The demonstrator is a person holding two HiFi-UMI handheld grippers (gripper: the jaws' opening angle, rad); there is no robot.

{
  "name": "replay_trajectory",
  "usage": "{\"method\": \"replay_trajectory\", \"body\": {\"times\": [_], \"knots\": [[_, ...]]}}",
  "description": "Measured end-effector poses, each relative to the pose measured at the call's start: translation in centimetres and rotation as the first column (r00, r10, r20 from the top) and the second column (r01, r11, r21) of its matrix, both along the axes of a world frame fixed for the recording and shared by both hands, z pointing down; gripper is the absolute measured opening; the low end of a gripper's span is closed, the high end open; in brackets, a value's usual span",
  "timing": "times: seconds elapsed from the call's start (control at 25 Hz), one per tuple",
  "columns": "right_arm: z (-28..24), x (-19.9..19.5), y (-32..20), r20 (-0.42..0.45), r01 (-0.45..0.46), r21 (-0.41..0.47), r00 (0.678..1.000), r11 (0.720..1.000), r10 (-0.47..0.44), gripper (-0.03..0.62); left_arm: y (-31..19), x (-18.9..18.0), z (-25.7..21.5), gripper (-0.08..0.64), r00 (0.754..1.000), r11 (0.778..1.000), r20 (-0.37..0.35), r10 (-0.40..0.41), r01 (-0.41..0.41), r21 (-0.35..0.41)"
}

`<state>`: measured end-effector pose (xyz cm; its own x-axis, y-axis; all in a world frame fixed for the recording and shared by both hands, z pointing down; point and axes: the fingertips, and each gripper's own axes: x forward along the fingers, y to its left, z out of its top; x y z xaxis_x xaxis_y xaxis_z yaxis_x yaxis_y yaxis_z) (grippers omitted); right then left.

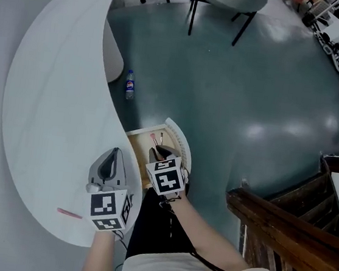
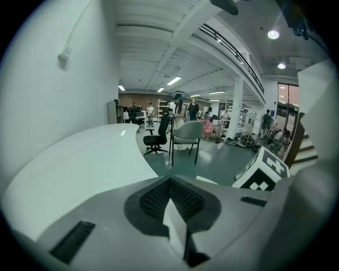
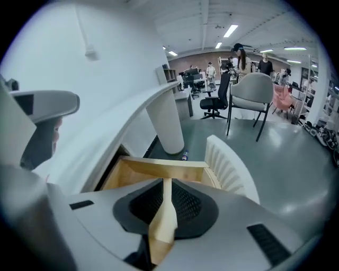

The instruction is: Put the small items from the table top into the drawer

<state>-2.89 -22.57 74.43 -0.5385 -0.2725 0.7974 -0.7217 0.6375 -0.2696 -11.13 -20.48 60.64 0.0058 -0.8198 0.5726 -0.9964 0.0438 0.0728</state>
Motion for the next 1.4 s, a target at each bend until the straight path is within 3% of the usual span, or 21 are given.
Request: {"method": "replay_trajectory", "body": {"times": [0.36,0.84,1.4], "knots": [[-8.4,3.5,4.4,0.064,0.060,0.100,0.996,0.993,-0.067,0.060,6.8,2.4,-4.5,0.023,0.997,0.996,0.009,-0.083,0.083,0.021],[-19.2,8.1,10.3,0.145,0.114,0.253,0.977,0.961,-0.154,0.054,15.2,5.9,-11.4,0.023,0.986,0.984,0.061,-0.156,0.150,0.097],[-29.7,7.9,19.7,0.272,0.217,0.384,0.902,0.897,-0.335,0.044,24.2,7.5,-18.8,0.023,0.962,0.951,0.094,-0.258,0.235,0.200]]}}
